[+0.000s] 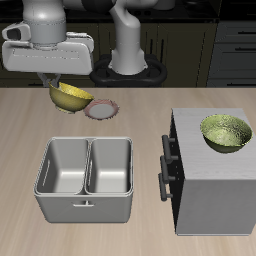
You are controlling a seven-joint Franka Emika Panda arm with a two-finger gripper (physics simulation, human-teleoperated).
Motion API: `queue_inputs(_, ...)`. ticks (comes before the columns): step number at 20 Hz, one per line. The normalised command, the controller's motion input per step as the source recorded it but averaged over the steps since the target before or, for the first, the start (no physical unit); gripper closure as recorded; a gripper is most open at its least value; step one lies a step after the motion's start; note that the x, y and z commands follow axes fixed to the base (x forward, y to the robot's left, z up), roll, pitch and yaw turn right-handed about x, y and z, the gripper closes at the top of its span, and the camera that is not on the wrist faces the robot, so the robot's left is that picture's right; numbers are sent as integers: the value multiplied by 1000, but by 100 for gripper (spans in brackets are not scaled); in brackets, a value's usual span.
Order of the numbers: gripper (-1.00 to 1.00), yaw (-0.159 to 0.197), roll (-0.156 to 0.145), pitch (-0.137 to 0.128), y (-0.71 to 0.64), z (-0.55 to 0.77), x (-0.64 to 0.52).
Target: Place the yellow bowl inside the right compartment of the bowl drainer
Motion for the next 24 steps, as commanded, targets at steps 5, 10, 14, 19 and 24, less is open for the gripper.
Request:
queue_inputs(5, 100, 8, 4, 1, 41, -9, 107)
queue_inputs(10, 100, -2, 6, 6, 40, -86, 126)
queue_inputs(14, 100, -10, -4, 24, -95, -263, 100)
queue_inputs(19, 100, -8, -5, 35, -63, -289, 49)
queue_inputs(24, 100, -7, -5, 33, -43, -254, 46)
